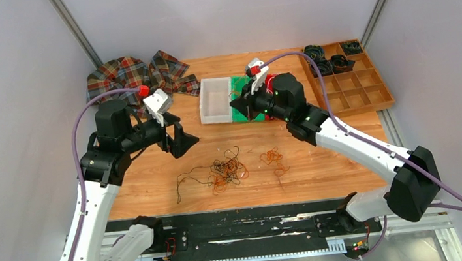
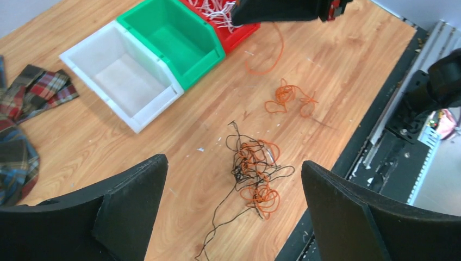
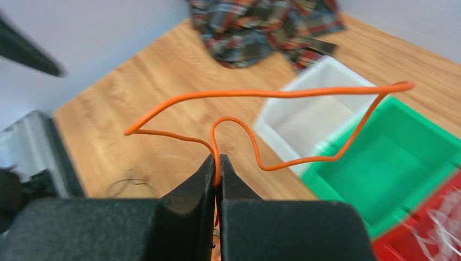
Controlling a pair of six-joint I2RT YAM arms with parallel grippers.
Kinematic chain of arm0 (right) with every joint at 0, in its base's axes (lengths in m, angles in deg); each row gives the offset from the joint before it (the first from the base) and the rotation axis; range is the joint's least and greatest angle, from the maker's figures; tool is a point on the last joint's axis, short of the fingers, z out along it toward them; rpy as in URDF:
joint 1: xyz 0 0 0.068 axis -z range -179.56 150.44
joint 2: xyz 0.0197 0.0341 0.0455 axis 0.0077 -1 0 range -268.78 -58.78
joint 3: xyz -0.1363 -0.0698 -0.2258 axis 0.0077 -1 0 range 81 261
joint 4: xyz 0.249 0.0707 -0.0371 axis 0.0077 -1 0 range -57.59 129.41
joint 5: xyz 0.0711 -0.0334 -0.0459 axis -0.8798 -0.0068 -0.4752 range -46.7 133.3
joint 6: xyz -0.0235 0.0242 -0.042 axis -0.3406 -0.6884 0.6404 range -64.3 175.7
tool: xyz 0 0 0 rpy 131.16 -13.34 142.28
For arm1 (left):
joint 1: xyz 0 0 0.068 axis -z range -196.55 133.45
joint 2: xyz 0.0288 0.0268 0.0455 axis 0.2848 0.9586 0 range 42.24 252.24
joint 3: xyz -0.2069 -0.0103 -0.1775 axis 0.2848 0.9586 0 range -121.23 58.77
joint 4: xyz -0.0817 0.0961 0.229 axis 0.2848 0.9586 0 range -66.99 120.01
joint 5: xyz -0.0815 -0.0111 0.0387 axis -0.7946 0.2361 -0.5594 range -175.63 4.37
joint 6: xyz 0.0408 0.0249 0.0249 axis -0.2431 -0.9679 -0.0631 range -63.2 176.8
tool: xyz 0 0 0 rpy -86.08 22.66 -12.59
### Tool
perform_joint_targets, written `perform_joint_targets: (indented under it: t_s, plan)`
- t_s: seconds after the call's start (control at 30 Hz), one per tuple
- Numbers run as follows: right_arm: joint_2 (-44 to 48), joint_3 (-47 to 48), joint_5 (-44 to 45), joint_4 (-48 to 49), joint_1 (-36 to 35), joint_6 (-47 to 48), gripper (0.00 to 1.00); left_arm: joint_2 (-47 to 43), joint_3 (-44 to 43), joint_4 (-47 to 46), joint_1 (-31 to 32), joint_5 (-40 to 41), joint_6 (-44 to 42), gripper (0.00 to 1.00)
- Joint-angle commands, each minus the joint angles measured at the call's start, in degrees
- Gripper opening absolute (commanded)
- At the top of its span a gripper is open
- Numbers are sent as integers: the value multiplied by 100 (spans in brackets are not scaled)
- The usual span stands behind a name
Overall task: Untangle the cables
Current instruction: Place the cable in the bin.
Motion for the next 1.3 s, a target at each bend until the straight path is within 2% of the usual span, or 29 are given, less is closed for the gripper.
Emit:
perform_joint_targets:
  t_s: [0.0,0.2,0.43,0.67,0.87,0.93,1.0,1.1,1.17,1.27]
  plan:
    - [-141,189,938,-622,491,635,1,31,-18,-60,-21,590,32,98]
    - [-1105,788,1505,-713,949,1223,1,288,-227,305,-26,581,-112,98]
    - [-2436,1922,1887,-720,1093,1532,1,281,-229,300,-24,365,-150,98]
    - [-3286,2250,2091,-397,1139,1261,1,281,-236,304,-21,355,-251,98]
    - [-3649,2309,1907,-416,1146,915,4,270,-212,306,-20,295,-295,98]
    - [-3851,2361,1870,-529,1150,816,12,272,-206,300,-22,295,-286,98]
    - [-3896,2423,1866,-735,1152,748,29,259,-209,299,-26,290,-295,98]
    - [-3809,2368,1914,-896,1155,632,46,230,-202,301,-20,284,-317,98]
    - [-3718,2309,1894,-979,1164,628,52,222,-194,299,-28,297,-312,98]
    - [-3412,2169,1929,-1005,1170,642,53,212,-186,303,-20,290,-325,98]
